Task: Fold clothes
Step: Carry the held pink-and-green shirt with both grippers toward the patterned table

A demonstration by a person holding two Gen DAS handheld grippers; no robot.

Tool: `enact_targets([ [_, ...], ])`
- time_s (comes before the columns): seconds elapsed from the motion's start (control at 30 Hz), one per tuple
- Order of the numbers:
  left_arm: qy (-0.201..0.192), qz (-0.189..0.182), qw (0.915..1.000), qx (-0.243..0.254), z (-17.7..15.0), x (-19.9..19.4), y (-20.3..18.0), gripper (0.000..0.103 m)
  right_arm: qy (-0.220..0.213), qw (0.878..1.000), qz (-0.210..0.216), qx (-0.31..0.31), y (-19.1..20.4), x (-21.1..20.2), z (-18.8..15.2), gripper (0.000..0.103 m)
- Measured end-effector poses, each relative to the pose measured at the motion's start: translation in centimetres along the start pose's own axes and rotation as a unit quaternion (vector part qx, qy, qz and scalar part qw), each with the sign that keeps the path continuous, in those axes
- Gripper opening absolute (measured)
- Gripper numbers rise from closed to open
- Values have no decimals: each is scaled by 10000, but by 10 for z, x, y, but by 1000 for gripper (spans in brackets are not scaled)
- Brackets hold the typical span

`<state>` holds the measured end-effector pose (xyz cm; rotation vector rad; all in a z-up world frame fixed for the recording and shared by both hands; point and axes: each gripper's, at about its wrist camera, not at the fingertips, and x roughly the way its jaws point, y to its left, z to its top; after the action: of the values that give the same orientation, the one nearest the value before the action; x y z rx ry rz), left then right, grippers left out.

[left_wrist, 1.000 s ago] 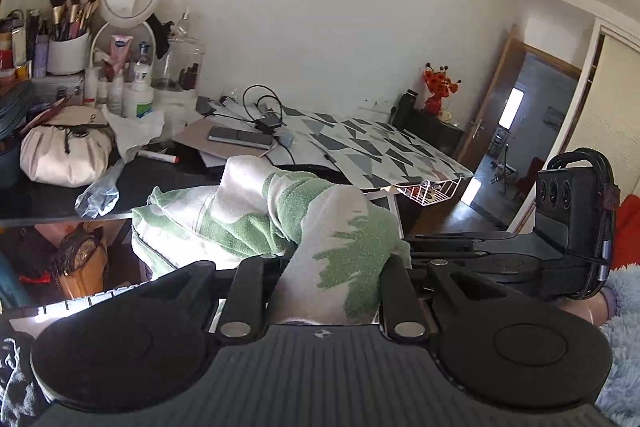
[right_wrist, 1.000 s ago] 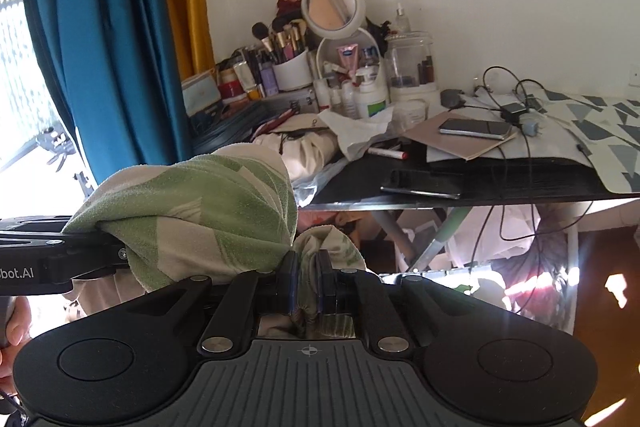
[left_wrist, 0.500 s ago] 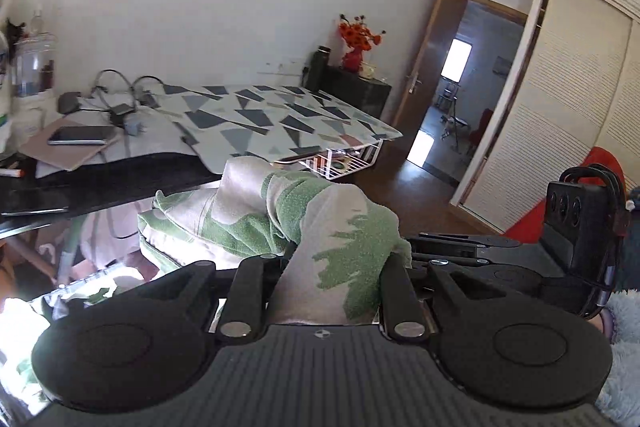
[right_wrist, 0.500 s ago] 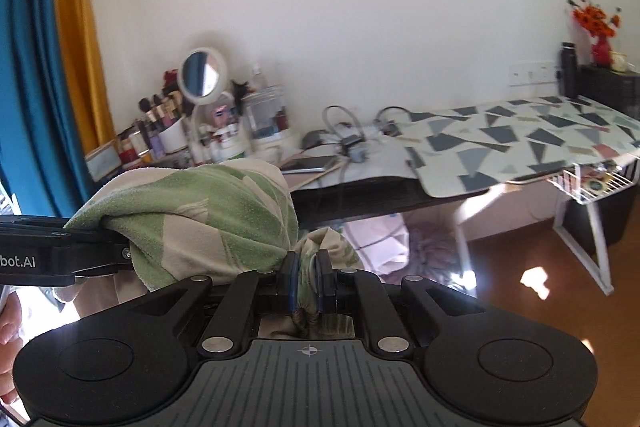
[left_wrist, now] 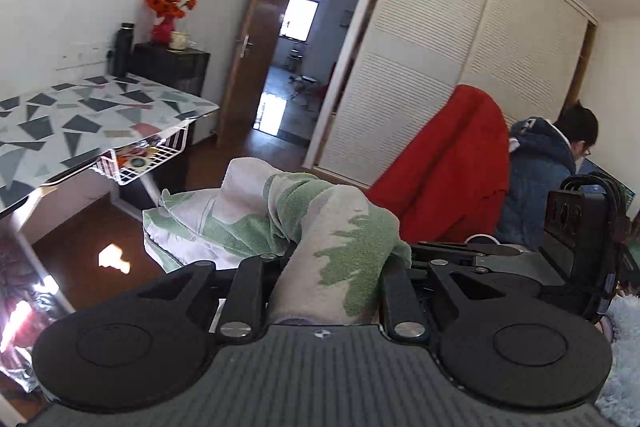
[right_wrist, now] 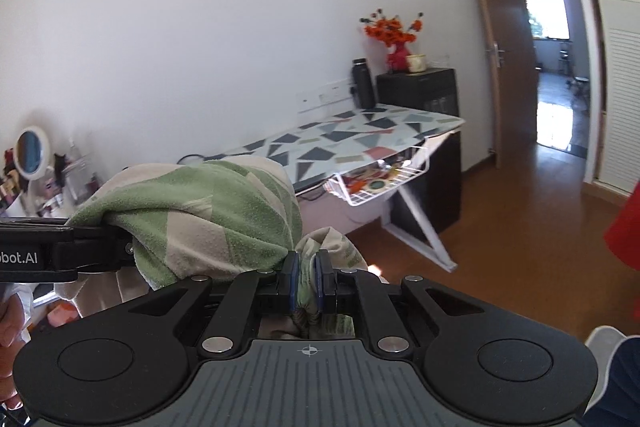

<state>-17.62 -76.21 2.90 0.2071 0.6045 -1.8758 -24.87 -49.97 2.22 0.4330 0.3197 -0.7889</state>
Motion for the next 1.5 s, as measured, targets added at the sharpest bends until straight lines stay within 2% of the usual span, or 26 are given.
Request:
enact_targets([
  [0.17, 106, -437, 9990, 2, 8, 50, 2, 19, -56, 9988, -476, 62, -50, -12, 3, 8],
  [0.3, 133, -628, 9979, 1, 16, 86, 22, 19, -80, 9979, -598, 218, -73, 8, 7, 8],
  [0.47, 165, -651, 9977, -123, 44, 142, 76, 19, 47, 9980, -597, 208, -91, 68, 28, 8],
  [0.67, 66, -675, 9977, -38, 107, 209, 142, 19, 49, 9985, -537, 79, -102, 160, 82, 8],
  [0.87, -244, -756, 9966, 233, 173, 270, 193, 19, -302, 9979, -553, -131, -119, 247, 148, 8],
  [1.03, -199, -658, 9973, 277, 209, 318, 220, 19, -405, 9982, -439, -42, -141, 293, 177, 8],
  [1.17, -185, -416, 9989, 98, 226, 356, 242, 19, -276, 9994, -217, -48, -165, 338, 201, 8],
  [1.33, -436, 287, 9985, -186, 255, 399, 267, 19, -20, 9982, 337, -501, -213, 412, 240, 8],
  [1.43, -774, 854, 9927, -354, 277, 407, 276, 19, 15, 9927, 936, -766, -230, 455, 278, 8],
  [1.5, -995, 1298, 9856, -420, 288, 405, 281, 19, 21, 9860, 1372, -947, -234, 484, 302, 8],
])
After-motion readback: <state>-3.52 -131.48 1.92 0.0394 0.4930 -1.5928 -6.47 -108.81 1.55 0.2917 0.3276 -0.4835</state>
